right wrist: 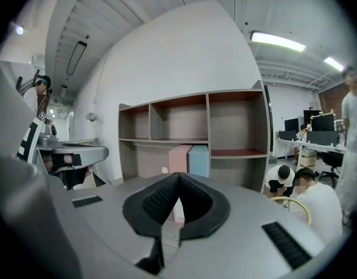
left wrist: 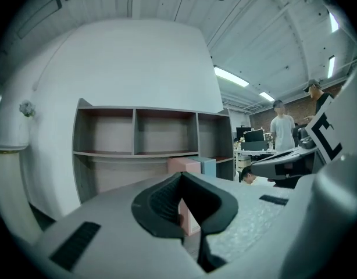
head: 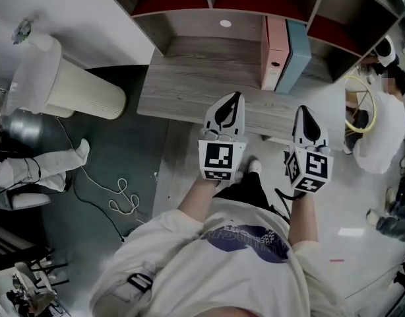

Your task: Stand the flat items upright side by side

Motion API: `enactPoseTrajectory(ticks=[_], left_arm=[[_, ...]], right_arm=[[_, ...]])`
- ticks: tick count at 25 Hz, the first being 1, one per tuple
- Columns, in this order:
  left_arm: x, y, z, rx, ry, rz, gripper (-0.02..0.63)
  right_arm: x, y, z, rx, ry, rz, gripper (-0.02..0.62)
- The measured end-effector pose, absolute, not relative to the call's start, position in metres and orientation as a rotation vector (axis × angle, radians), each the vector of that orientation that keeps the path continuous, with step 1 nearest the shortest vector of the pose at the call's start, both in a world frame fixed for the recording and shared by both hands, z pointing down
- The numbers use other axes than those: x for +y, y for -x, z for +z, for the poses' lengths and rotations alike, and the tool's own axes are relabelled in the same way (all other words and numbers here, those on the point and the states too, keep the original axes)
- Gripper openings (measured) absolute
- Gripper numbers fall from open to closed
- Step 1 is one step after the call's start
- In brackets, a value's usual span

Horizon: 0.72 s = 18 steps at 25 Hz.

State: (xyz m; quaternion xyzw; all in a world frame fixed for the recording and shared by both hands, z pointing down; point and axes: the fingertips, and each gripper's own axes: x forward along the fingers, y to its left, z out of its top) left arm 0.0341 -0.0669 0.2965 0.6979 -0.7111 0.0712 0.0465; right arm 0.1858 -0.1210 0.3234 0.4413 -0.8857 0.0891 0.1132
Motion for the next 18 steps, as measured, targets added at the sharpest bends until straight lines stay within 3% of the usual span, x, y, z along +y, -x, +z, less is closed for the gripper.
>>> enactPoseTrajectory(ticks=[18], left_arm=[[-0.024,-0.11,0.272,-2.387,-1.951,0.242,0.006]], right_arm=[[-0.103,-0.245,0.295,-2.778,-1.103,0.152,-0.001]])
